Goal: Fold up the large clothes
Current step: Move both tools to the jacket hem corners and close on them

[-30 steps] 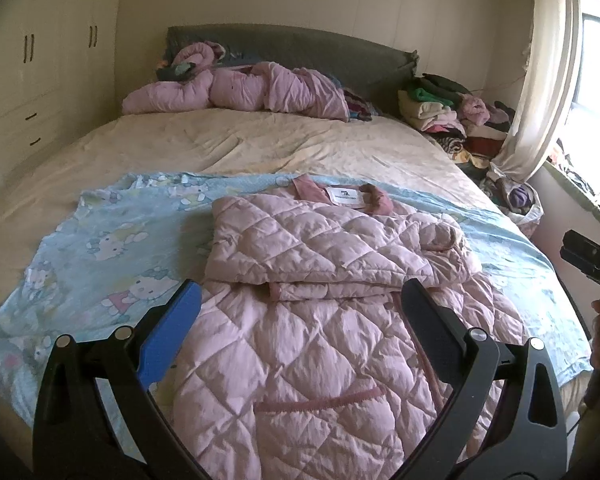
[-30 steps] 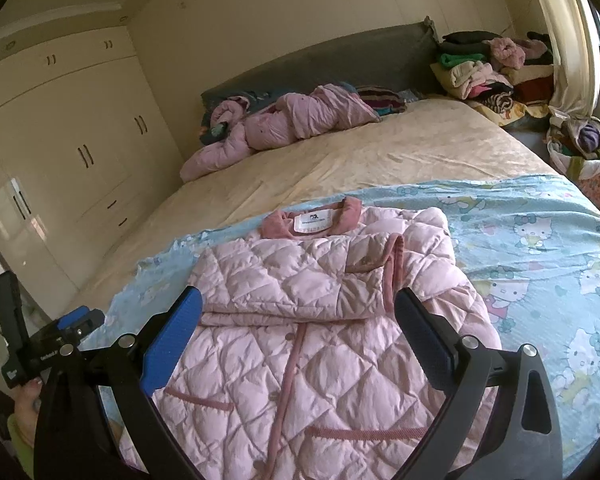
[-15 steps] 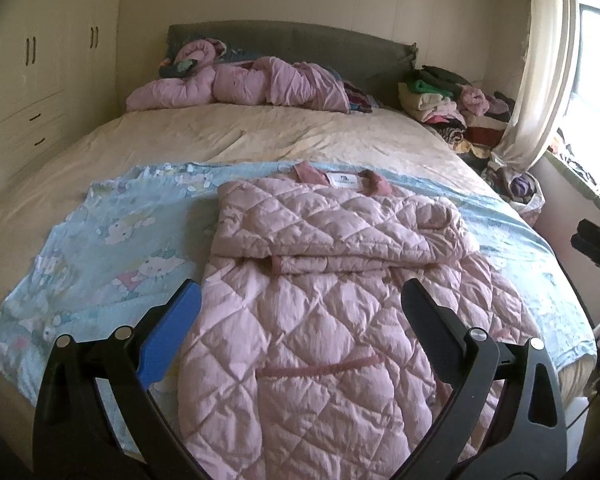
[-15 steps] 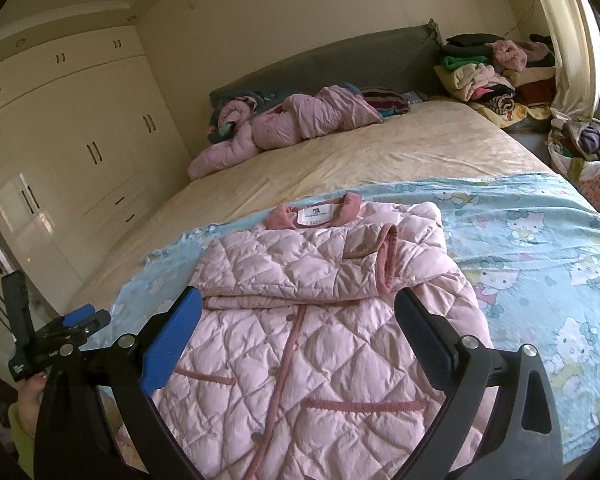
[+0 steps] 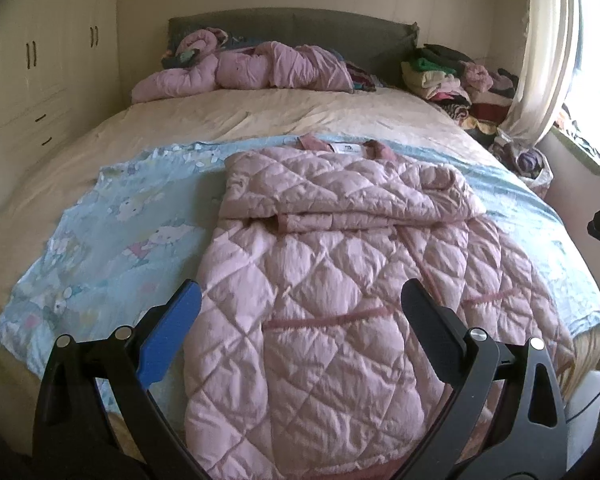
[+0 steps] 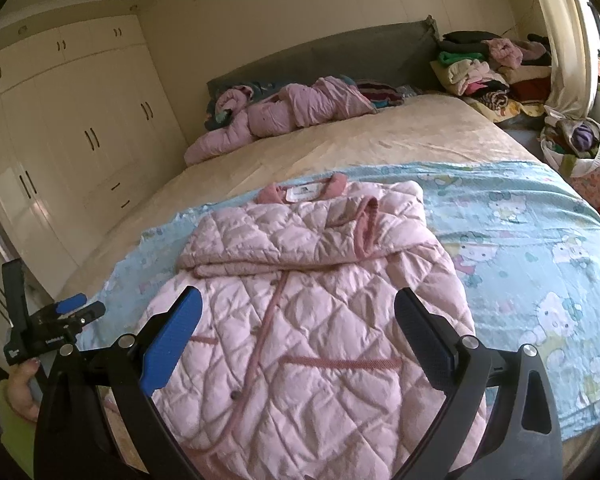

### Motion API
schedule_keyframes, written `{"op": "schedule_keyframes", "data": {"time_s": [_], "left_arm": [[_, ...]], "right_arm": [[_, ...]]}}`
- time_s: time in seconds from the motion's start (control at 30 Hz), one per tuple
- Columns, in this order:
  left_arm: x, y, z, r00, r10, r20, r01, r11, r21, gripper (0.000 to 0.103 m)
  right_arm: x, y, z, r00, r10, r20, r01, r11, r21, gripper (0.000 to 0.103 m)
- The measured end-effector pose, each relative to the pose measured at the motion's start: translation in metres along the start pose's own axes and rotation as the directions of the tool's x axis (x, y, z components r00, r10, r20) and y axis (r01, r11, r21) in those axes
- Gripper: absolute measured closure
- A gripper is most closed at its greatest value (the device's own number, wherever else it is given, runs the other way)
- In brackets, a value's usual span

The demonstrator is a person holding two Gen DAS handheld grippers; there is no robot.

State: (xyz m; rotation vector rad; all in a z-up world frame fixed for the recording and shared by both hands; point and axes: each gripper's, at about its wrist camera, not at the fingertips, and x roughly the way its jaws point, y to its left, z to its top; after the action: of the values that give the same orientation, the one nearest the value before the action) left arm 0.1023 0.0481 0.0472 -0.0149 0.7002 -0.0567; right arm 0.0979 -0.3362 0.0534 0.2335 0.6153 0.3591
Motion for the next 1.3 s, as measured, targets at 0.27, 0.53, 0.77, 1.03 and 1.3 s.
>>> {"op": "schedule_keyframes", "data": {"time_s": [0.27, 0.53, 0.77, 1.03, 1.3], "left_arm": [[-0.005, -0.008, -0.018, 0.999, 0.031, -0.025, -0.031, 0.999, 0.026, 0.010], [-0.010, -0.008, -0.035, 0.998, 0.053, -0.047, -0.052, 0.998, 0.024, 0.010], [-0.013, 0.000, -0.049, 0.994, 0.079, -0.072, -0.078, 0.997, 0.011, 0.010], [-0.008, 0.013, -0.064, 0.987, 0.117, -0.106, -0.119, 0.993, -0.008, 0.010], [0.010, 0.025, -0.082, 0.975, 0.142, -0.168, -0.147, 0.989, -0.015, 0.010]], "right_arm": [[-0.009, -0.010, -0.016, 1.000, -0.007, -0.012, 0.007, 1.000, 0.004, 0.007], [-0.015, -0.017, -0.030, 0.999, -0.003, -0.037, 0.003, 1.000, -0.003, 0.007], [-0.018, -0.029, -0.044, 0.998, 0.000, -0.058, 0.001, 1.000, 0.021, 0.007], [-0.013, -0.032, -0.060, 0.995, -0.010, -0.097, 0.011, 1.000, 0.011, 0.007], [-0.001, -0.040, -0.080, 0.987, -0.033, -0.160, 0.035, 0.999, 0.014, 0.007]]}}
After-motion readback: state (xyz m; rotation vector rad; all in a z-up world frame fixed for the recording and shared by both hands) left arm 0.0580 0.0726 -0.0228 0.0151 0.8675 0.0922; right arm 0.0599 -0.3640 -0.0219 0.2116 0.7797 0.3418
